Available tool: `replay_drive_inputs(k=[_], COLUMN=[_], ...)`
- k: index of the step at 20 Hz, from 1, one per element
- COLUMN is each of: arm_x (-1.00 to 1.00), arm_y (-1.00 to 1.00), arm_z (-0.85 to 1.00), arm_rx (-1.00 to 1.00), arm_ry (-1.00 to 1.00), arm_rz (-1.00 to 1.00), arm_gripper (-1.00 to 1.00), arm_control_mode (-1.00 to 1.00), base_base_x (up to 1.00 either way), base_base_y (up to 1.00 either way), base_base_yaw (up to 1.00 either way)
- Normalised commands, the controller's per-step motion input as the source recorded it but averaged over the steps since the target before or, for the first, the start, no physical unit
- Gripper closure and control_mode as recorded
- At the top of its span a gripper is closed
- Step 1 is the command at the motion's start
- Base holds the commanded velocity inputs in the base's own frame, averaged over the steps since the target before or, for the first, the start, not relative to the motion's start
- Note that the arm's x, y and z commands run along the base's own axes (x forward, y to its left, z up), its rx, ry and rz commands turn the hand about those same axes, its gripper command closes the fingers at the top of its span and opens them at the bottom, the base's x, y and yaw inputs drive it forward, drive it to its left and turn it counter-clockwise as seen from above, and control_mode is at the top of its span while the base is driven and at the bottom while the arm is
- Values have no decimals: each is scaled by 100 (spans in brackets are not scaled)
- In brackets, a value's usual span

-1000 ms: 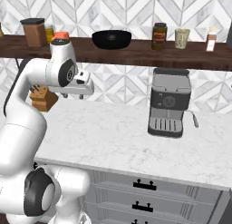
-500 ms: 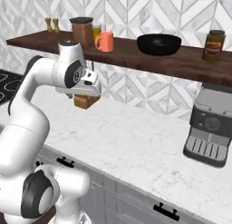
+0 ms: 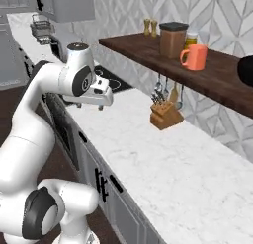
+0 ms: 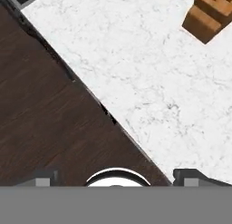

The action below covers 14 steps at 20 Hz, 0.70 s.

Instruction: Gather all objects into one cabinet and sort the glasses and bowls to opposite sides.

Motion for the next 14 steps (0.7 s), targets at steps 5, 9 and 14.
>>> replay_drive_inputs(k=[5,9,14], arm_x=[0,0,0], arm_y=[0,0,0], arm_z=[0,0,0], arm_rx=[0,0,0], arm_ry=[0,0,0], arm_rz=[0,0,0], arm_gripper=[-100,-100,-100], arm_control_mode=[100,100,100], base_base_x=[26,41,73], base_base_y=[0,0,2], base_base_yaw=[89,83,69])
